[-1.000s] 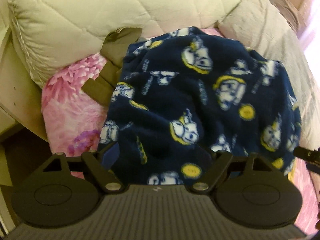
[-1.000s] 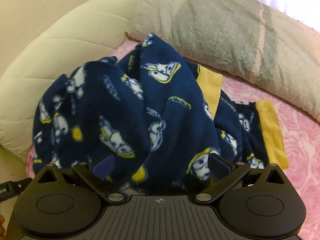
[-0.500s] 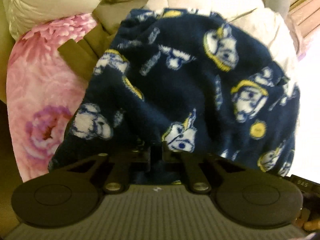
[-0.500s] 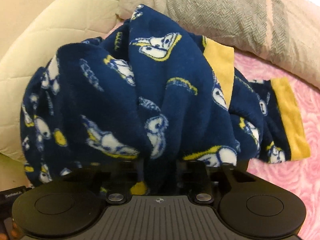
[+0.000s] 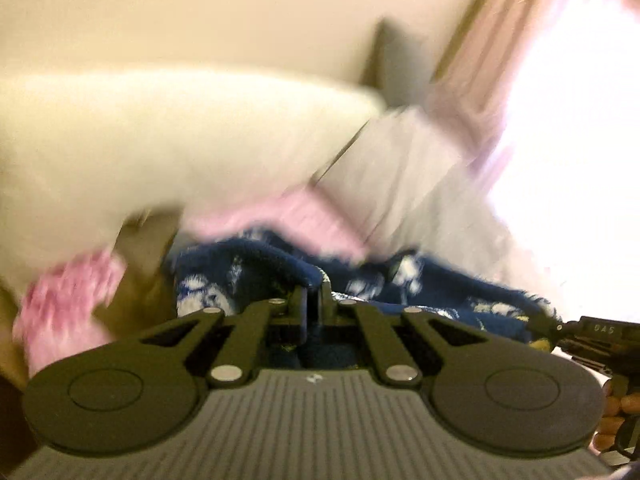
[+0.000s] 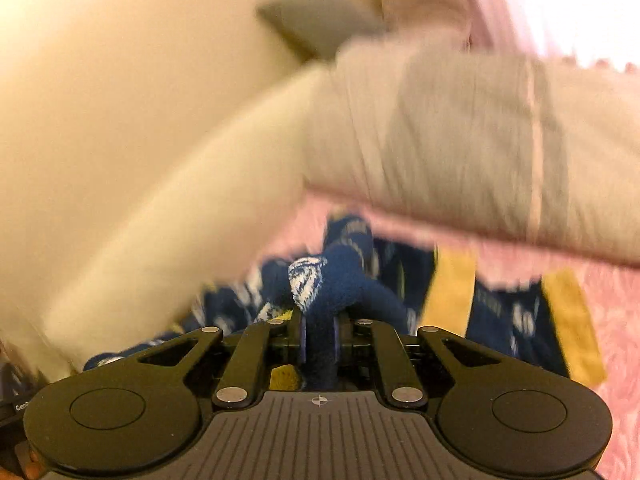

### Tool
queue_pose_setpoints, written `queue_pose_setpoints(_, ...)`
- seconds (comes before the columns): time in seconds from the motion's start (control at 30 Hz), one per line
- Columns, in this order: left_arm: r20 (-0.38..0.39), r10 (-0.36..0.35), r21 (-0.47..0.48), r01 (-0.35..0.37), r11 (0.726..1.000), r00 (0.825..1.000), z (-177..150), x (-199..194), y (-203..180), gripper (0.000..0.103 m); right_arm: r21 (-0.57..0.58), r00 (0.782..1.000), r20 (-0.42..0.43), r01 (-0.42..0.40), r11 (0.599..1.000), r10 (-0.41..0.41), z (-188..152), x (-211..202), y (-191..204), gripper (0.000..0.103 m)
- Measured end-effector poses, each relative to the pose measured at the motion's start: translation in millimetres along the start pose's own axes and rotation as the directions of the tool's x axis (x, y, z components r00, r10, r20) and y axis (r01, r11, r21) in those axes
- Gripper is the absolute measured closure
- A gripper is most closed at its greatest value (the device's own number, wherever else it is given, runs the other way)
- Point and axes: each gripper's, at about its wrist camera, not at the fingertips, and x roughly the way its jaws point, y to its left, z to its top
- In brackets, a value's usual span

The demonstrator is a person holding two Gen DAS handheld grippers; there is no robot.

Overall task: Fold clothes
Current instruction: 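Lift the pants with both grippers and lay them flat on the sheet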

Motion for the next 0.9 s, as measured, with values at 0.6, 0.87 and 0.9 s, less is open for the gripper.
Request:
queue_pose_setpoints(0.6, 0.092, -0.678, 0.357, 0.612, 0.706, 0.729, 6.5, -139.3, -327.2, 0.101, 0.194, 0.751, 0.616, 0.146, 0.97, -0.236, 11.8, -398.1, -90.5, 0.093)
queue_pose_setpoints(0.87, -0.178, -0.764, 0.307, 0.773, 0.556, 0.62, -63.5, -157.8, -475.4, 0.097, 0.305, 0.607, 0.663, 0.314, 0.899, -0.437, -36.4, -554.5, -136.7, 0.093)
queue_pose_setpoints(0.9, -0.255, -0.725, 0.293, 0.765, 0.573, 0.64, -77.8, -150.1, -490.7, 0.096, 0.329, 0.598, 0.643, 0.349, 0.878, -0.479, -41.8, -563.5, -145.2, 0.082)
